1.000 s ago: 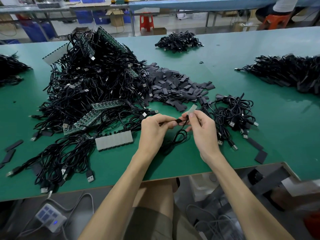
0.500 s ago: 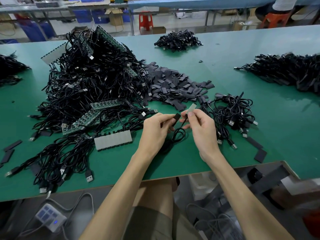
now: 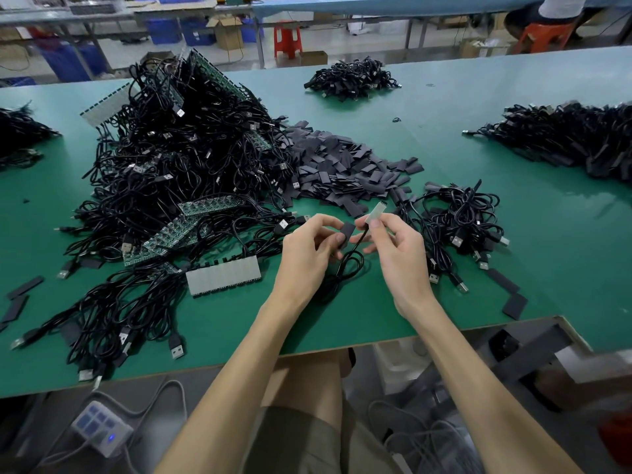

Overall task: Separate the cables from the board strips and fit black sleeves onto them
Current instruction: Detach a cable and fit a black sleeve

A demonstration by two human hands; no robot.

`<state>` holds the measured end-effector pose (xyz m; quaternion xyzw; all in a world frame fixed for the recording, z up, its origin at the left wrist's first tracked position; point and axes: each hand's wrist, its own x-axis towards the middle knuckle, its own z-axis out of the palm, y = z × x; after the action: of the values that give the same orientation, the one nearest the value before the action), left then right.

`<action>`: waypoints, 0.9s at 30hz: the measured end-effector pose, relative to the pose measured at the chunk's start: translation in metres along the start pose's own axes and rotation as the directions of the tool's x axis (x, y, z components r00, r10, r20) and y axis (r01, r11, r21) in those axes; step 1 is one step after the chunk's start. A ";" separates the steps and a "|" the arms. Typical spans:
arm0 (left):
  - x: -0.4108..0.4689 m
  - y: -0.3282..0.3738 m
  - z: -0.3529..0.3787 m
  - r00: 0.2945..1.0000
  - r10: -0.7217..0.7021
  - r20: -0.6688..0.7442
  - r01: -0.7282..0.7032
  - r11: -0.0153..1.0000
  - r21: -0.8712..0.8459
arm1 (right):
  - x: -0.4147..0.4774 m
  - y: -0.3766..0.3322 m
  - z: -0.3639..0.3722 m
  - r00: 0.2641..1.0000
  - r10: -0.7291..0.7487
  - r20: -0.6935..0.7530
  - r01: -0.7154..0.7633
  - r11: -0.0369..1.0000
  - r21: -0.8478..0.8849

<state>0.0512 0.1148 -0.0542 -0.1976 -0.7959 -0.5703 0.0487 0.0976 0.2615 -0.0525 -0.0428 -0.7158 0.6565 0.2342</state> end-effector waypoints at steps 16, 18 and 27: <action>-0.002 0.005 -0.001 0.992 0.124 0.003 -0.123 0.984 0.126 | 0.000 0.000 -0.001 1.000 -0.013 0.003 0.013 0.996 -0.083; -0.003 0.006 -0.002 0.991 0.131 0.002 -0.130 0.984 0.124 | 0.000 0.000 -0.001 1.000 -0.012 0.006 0.013 0.997 -0.078; -0.001 0.007 -0.002 0.998 0.028 -0.061 -0.031 0.999 -0.044 | -0.001 0.001 -0.004 0.999 -0.006 -0.040 0.006 1.000 -0.017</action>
<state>0.0542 0.1143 -0.0470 -0.1931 -0.7779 -0.5930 0.0768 0.0995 0.2647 -0.0538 -0.0560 -0.7166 0.6487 0.2502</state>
